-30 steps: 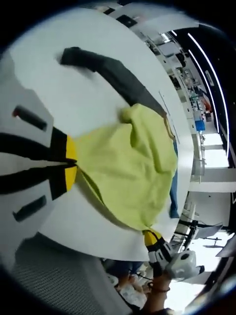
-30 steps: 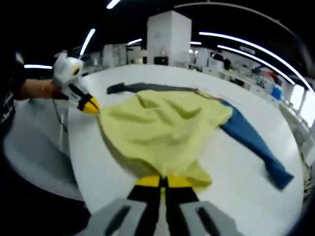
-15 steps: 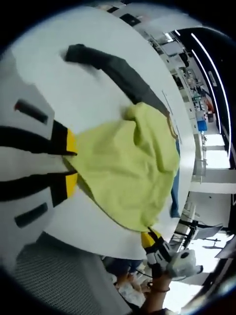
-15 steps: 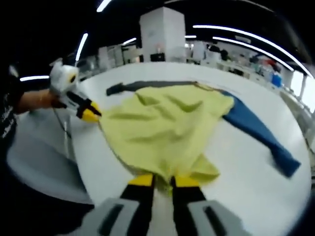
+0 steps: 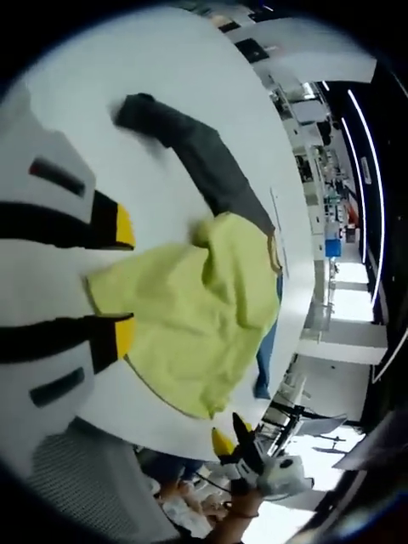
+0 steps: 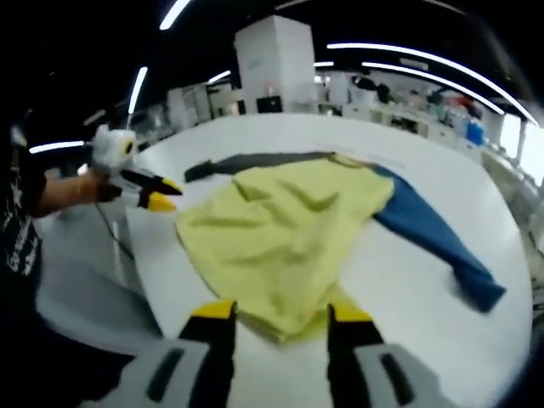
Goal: Fold the garment on the visible template until the final outline fits inside the template.
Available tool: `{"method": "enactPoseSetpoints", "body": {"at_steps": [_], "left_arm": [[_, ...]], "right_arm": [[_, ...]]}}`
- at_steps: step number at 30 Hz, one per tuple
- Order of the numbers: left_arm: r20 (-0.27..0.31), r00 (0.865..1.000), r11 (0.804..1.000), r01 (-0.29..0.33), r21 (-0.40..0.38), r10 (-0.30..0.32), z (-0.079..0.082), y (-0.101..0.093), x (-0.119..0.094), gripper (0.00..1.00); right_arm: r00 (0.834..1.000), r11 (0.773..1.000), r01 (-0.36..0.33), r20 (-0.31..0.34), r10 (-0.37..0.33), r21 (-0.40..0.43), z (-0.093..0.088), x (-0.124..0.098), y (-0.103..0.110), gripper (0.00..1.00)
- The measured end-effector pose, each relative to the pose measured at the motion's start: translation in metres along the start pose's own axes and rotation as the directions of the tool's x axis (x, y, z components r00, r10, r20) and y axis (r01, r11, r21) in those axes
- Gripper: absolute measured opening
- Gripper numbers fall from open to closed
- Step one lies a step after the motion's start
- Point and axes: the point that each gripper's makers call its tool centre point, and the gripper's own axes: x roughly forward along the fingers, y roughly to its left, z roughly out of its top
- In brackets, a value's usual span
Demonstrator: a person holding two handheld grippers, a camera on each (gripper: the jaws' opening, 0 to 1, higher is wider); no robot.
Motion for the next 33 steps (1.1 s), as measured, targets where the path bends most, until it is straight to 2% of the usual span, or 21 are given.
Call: {"method": "enactPoseSetpoints", "body": {"at_steps": [3,7,10,12,17,21,26,30,33], "left_arm": [[-0.019,1.000,1.000,-0.004,-0.017,0.003,-0.005,0.002,0.004,0.27],[-0.029,1.000,0.999,-0.001,-0.046,0.000,-0.007,0.003,0.010,0.26],[-0.051,0.999,0.999,-0.012,-0.034,0.011,-0.008,0.002,0.012,0.25],[-0.063,0.998,1.000,-0.008,-0.020,0.006,-0.011,0.004,0.013,0.21],[-0.082,0.997,0.999,0.000,-0.032,-0.003,-0.016,0.002,0.016,0.19],[-0.095,0.995,0.999,0.001,-0.038,-0.005,-0.021,0.003,0.019,0.19],[-0.077,0.997,0.998,-0.006,-0.055,0.002,-0.022,0.007,0.021,0.14],[-0.081,0.997,0.998,-0.002,-0.062,-0.003,-0.023,0.006,0.021,0.12],[-0.070,0.998,0.997,-0.004,-0.080,-0.001,-0.022,0.005,0.022,0.07]], "right_arm": [[0.998,0.997,0.065,0.009,-0.066,0.028,0.005,0.000,-0.018,0.38],[0.994,0.993,0.109,-0.022,-0.108,0.048,0.002,0.006,-0.038,0.34],[0.992,0.991,0.120,-0.052,-0.117,0.057,-0.001,0.015,-0.050,0.29],[0.991,0.991,0.119,-0.065,-0.115,0.060,-0.005,0.021,-0.055,0.29],[0.989,0.994,0.097,-0.119,-0.090,0.056,-0.017,0.031,-0.059,0.23],[0.989,0.995,0.081,-0.131,-0.073,0.052,-0.019,0.034,-0.061,0.20],[0.985,0.998,0.053,-0.165,-0.044,0.047,-0.021,0.036,-0.058,0.14],[0.978,0.999,0.046,-0.202,-0.051,-0.025,-0.022,0.036,-0.058,0.09],[0.976,0.998,0.045,-0.212,-0.052,-0.038,-0.024,0.037,-0.055,0.08]]}}
